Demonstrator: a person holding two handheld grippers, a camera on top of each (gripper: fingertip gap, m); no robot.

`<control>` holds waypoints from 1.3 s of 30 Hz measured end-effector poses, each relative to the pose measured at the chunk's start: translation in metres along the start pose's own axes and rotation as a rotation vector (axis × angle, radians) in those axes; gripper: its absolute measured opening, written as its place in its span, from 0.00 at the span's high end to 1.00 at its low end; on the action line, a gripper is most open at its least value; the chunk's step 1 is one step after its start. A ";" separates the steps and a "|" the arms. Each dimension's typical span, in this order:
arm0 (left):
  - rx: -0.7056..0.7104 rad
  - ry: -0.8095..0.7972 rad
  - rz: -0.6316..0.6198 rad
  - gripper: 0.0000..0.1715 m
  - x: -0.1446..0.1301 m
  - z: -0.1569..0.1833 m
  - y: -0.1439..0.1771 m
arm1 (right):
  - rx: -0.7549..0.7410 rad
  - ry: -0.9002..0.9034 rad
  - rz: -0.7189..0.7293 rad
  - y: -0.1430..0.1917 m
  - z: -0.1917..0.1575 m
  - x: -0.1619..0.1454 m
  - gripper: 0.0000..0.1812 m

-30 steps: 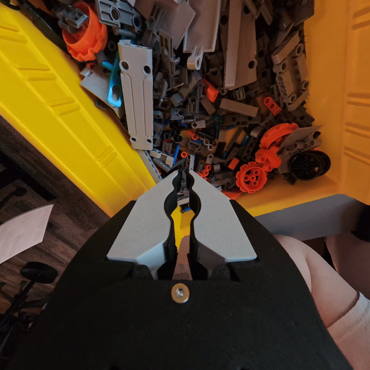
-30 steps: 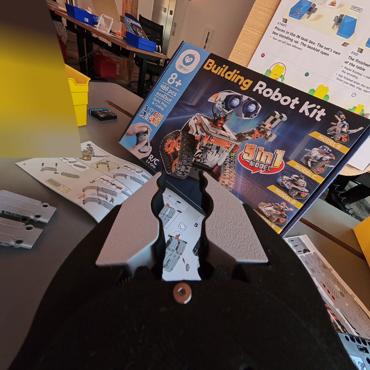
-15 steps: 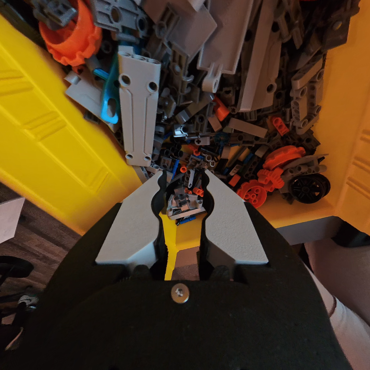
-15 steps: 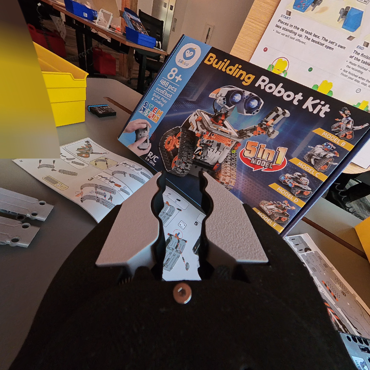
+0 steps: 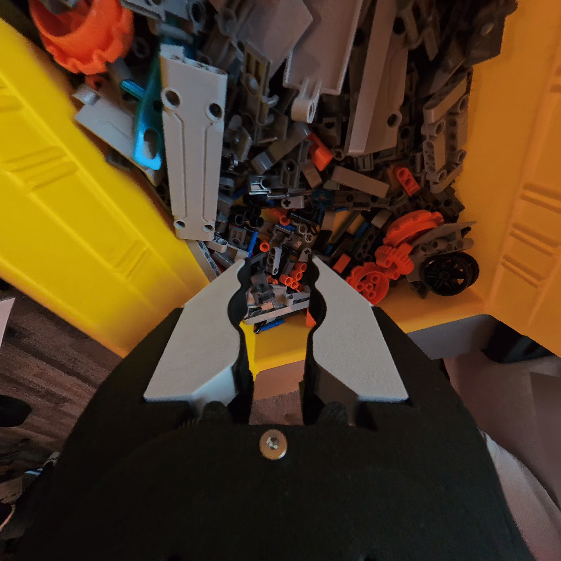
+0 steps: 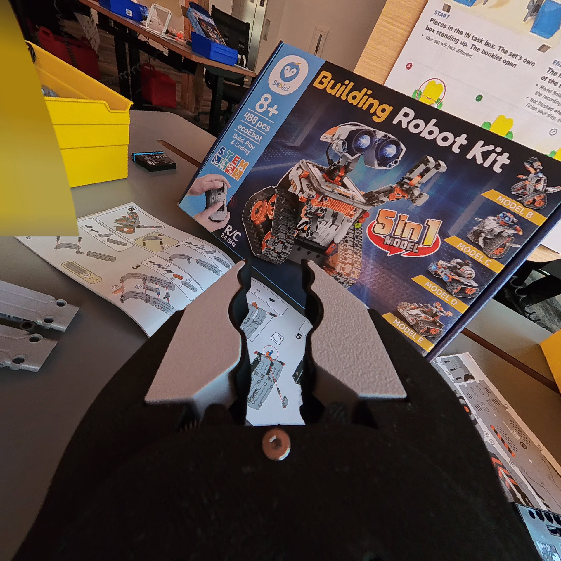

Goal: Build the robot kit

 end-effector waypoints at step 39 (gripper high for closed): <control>0.053 0.074 -0.129 0.96 0.020 -0.023 -0.030 | 0.008 0.020 -0.008 0.000 -0.002 -0.001 0.82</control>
Point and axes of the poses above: each gripper's, where its closed fingertips meet, y back along the fingers, x out of its top, z = x × y across the jaws, the point moved 7 cm from there along y, back along the fingers, and after that the axes turned 13 degrees about -y, right-handed, at the moved point
